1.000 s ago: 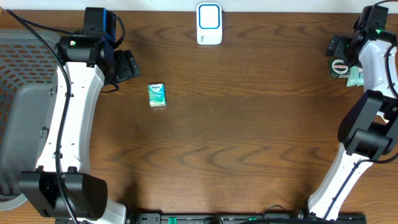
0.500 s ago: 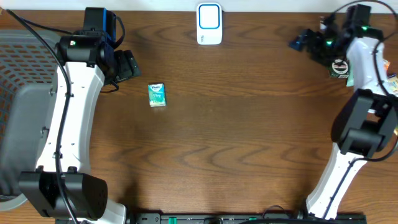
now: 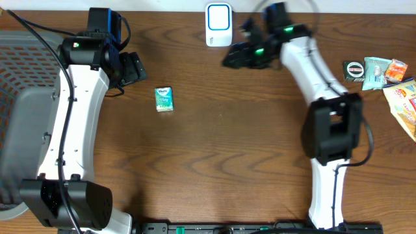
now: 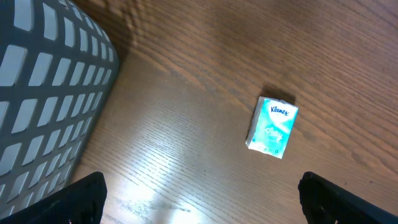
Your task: Scan the item barcode
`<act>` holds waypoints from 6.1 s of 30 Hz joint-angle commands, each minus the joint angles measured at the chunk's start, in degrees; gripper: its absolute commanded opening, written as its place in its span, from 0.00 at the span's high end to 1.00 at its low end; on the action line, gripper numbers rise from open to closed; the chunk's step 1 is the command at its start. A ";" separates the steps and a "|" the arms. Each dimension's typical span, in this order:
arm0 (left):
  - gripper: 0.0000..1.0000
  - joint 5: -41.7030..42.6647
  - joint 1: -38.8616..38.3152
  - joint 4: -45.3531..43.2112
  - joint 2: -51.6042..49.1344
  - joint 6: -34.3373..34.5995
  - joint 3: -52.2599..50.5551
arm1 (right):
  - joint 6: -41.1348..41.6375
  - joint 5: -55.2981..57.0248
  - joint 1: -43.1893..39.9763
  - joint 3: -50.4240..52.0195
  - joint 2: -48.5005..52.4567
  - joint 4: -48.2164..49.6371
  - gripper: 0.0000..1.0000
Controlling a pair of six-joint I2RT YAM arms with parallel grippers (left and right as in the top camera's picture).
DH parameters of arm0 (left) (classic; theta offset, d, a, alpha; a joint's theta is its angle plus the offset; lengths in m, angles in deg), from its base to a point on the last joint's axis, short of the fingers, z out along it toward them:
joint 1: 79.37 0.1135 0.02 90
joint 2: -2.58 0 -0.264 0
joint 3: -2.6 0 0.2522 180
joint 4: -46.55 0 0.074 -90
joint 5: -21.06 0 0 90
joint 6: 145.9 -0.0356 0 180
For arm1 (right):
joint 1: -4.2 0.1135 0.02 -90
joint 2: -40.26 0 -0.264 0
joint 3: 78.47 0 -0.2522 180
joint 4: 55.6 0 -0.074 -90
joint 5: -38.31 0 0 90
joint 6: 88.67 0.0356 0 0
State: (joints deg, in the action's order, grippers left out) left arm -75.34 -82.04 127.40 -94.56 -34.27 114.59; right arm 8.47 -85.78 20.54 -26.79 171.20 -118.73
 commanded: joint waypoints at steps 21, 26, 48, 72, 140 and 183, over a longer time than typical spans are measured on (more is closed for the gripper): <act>0.02 -0.92 0.15 0.17 -0.26 -0.09 0.13 | 20.31 5.46 21.09 0.00 8.90 9.86 0.45; 0.02 -0.92 0.15 0.17 -0.26 -0.09 0.13 | 24.68 10.60 23.06 0.00 8.90 10.03 0.45; 0.02 -0.92 0.15 0.17 -0.26 -0.09 0.13 | 19.98 13.18 23.63 0.70 8.92 11.67 0.75; 0.02 -0.92 0.15 0.17 -0.26 -0.09 0.13 | -1.22 24.26 17.05 6.62 -3.61 3.48 0.99; 0.02 -0.92 0.15 0.17 -0.26 -0.09 0.13 | 13.62 37.18 12.63 11.30 -0.94 3.91 0.43; 0.02 -0.92 0.15 0.17 -0.26 -0.09 0.13 | -18.49 4.04 6.54 13.51 -8.68 -4.44 0.45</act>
State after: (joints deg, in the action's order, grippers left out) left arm -75.34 -82.04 127.38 -94.56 -34.27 114.59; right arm -9.08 -84.66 26.33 -14.51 162.65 -122.97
